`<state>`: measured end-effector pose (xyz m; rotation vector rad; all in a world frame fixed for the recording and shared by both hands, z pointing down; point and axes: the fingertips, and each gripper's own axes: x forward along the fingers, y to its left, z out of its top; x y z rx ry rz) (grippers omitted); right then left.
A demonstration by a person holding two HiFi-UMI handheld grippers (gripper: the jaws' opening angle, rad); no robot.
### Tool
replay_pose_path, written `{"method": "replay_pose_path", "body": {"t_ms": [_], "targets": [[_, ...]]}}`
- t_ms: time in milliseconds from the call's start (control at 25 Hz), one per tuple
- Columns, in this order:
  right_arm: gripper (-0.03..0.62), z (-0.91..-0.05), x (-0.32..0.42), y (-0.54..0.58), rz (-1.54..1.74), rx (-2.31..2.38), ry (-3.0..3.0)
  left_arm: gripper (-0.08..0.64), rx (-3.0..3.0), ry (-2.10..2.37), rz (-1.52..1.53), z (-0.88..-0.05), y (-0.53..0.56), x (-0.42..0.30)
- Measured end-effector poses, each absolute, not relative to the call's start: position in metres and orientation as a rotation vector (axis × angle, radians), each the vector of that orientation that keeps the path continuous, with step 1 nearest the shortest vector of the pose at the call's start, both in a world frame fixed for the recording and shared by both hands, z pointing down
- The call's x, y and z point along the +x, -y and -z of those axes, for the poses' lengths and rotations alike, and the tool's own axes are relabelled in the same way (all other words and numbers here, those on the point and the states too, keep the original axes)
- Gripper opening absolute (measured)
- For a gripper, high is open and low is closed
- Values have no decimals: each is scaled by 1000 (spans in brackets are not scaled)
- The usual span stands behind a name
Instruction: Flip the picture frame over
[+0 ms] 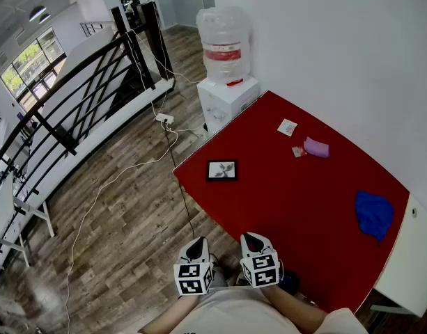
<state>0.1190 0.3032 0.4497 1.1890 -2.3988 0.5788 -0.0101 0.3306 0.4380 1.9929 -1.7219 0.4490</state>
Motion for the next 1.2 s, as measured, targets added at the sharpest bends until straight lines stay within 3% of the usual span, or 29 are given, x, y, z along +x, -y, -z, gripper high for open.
{"method": "replay_pose_path", "body": {"t_ms": [920, 1200], "targets": [[5, -462, 22, -98, -634, 1453, 2243, 3, 2191, 1463, -519, -459, -100, -107], [5, -467, 23, -80, -657, 1517, 2178, 3, 2214, 1367, -529, -469, -68, -105]]}}
